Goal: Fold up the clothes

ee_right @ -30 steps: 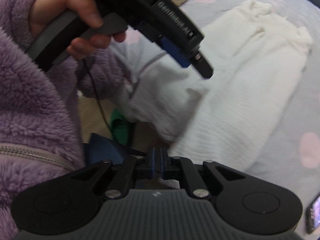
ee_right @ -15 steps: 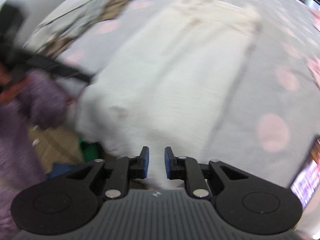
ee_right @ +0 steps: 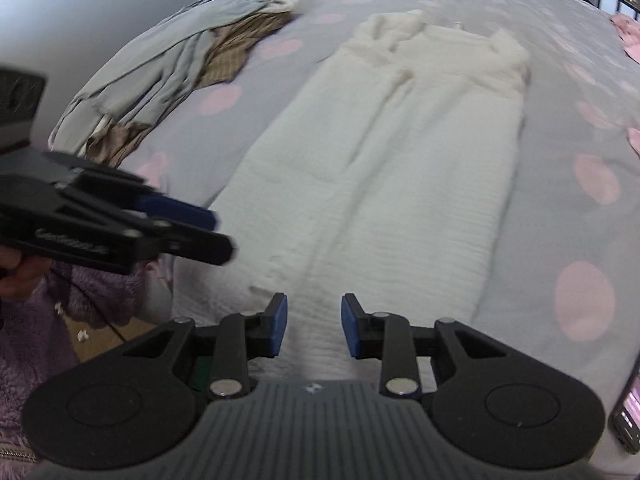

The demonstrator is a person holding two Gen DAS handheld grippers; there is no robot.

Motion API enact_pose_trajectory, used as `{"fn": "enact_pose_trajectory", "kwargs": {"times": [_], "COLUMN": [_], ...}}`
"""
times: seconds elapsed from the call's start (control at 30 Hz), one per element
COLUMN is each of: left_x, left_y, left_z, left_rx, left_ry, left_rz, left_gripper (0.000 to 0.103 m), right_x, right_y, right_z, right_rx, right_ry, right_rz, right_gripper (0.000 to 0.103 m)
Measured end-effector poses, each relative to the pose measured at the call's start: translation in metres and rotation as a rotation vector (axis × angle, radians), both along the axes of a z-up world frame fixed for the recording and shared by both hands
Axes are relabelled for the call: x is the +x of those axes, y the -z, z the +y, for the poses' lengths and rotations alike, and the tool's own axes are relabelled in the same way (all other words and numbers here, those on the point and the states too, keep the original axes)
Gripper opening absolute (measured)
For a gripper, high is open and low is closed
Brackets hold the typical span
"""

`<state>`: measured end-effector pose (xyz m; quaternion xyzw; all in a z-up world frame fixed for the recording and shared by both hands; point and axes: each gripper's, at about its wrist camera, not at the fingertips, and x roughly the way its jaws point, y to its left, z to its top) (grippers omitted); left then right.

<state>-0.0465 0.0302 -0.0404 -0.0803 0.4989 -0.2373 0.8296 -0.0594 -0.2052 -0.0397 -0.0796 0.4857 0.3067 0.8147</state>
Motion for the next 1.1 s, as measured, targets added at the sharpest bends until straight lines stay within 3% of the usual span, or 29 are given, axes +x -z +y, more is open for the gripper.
{"fn": "enact_pose_trajectory", "kwargs": {"times": [0.17, 0.23, 0.47, 0.5, 0.57, 0.77, 0.83, 0.93, 1.1], "left_x": [0.007, 0.008, 0.01, 0.012, 0.013, 0.018, 0.02, 0.022, 0.026], "left_y": [0.012, 0.013, 0.011, 0.01, 0.011, 0.014, 0.013, 0.012, 0.011], "left_z": [-0.011, -0.011, -0.006, -0.007, -0.009, -0.009, -0.004, 0.005, 0.017], "left_rx": [-0.023, -0.038, -0.144, -0.163, -0.17, -0.124, -0.112, -0.095, -0.071], "left_ry": [0.033, 0.04, 0.035, 0.033, 0.037, -0.002, -0.035, -0.085, -0.155], "left_rz": [0.031, 0.036, 0.049, 0.052, 0.059, 0.064, 0.058, 0.048, 0.037], "left_gripper": [0.031, 0.031, 0.031, 0.035, 0.044, 0.044, 0.044, 0.044, 0.044], "right_x": [-0.002, 0.0, 0.0, 0.0, 0.001, 0.0, 0.0, 0.003, 0.014], "right_y": [0.017, 0.02, 0.004, 0.006, 0.01, 0.006, 0.0, -0.005, 0.008], "right_z": [0.017, 0.016, 0.008, 0.01, 0.014, 0.015, 0.015, 0.015, 0.025], "right_rx": [-0.028, -0.036, 0.033, 0.033, 0.036, 0.023, 0.038, 0.062, 0.087], "right_ry": [-0.024, -0.017, -0.021, -0.028, -0.044, -0.033, 0.002, 0.074, 0.225], "right_rz": [0.004, 0.005, 0.013, 0.016, 0.024, 0.0, -0.021, -0.049, -0.02], "right_gripper": [0.032, 0.006, 0.006, 0.006, 0.007, 0.023, 0.033, 0.041, 0.048]}}
